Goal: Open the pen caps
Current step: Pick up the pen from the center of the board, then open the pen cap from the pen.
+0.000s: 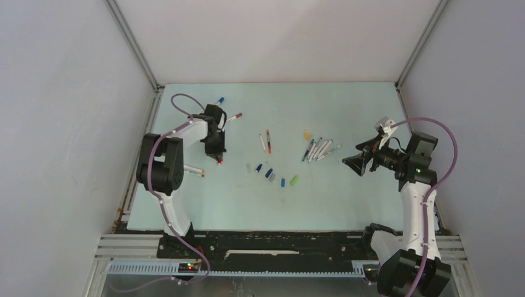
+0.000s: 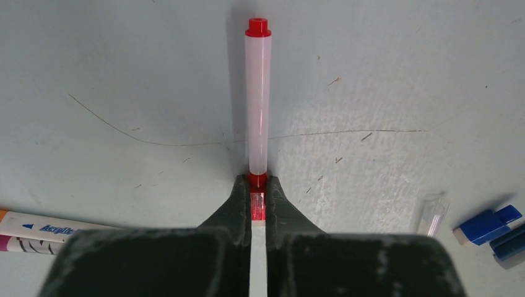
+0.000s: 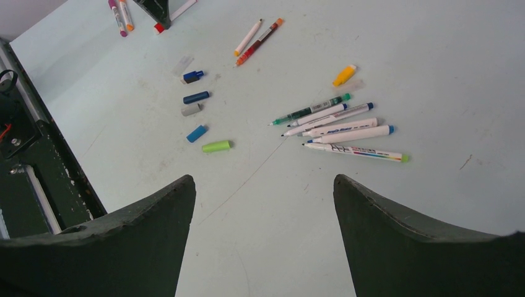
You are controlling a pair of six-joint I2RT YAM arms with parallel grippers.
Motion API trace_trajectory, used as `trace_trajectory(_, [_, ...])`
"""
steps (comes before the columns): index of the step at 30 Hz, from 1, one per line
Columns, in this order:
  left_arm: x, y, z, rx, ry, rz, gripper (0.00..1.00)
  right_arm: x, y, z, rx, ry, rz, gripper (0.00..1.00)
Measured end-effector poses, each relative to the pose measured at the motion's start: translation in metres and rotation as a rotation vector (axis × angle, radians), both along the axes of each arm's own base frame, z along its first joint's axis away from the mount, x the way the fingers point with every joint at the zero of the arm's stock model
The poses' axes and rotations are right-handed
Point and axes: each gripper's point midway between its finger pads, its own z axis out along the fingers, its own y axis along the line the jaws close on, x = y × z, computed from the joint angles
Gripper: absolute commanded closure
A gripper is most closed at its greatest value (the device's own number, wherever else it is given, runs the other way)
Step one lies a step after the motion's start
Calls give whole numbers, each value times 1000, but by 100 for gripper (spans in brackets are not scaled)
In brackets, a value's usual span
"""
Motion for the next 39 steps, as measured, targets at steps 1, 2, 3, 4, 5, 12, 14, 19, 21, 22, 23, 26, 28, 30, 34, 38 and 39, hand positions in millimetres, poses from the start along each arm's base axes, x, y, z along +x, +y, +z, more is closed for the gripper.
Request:
trace_trajectory(1, [0, 0, 0, 0, -5, -1, 100, 0, 0, 0, 0, 0, 0, 16])
trace_trajectory(2, [0, 0, 1, -1, -12, 0, 100, 0, 0, 0, 0, 0, 0, 16])
trace_trajectory(3, [-2, 0, 1, 0, -21, 2, 100, 0, 0, 0, 1, 0, -1, 16])
trace_trajectory(4, [-6, 1, 1, 0, -22, 5, 100, 0, 0, 0, 1, 0, 0, 16])
trace_trajectory(5, [-10, 1, 2, -1, -24, 4, 100, 0, 0, 1, 3, -2, 3, 16])
trace_trajectory(12, [-47, -10, 24, -74, -92, -16, 100, -8, 6, 4, 7, -32, 49, 16])
trace_trajectory(14, [-50, -23, 39, -132, -160, -39, 100, -12, 9, 6, 9, -49, 75, 16])
trace_trajectory(19, [-66, -76, 83, -348, -335, -161, 100, -28, 21, 6, -4, -117, 178, 14])
trace_trajectory(21, [-77, -105, 101, -454, -400, -234, 100, -35, 29, 4, -23, -162, 240, 9])
trace_trajectory(22, [-84, -120, 109, -505, -425, -272, 100, -42, 34, 2, -42, -192, 282, 9])
trace_trajectory(23, [-91, -134, 117, -555, -450, -310, 100, -49, 39, -1, -55, -216, 328, 11])
trace_trajectory(26, [-111, -175, 138, -679, -517, -420, 100, -70, 60, -3, -53, -224, 456, 16])
trace_trajectory(28, [-127, -203, 152, -752, -559, -499, 100, -82, 76, 0, -33, -205, 545, 17])
trace_trajectory(30, [-143, -230, 170, -823, -606, -576, 100, -93, 90, 5, -3, -162, 606, 18])
trace_trajectory(34, [-162, -263, 187, -899, -670, -653, 100, -88, 102, 17, 59, -1, 562, 20])
trace_trajectory(38, [-165, -287, 184, -907, -674, -670, 100, -69, 103, 32, 155, 156, 440, 21])
trace_trajectory(39, [-165, -291, 183, -903, -672, -670, 100, -66, 103, 36, 178, 184, 424, 22])
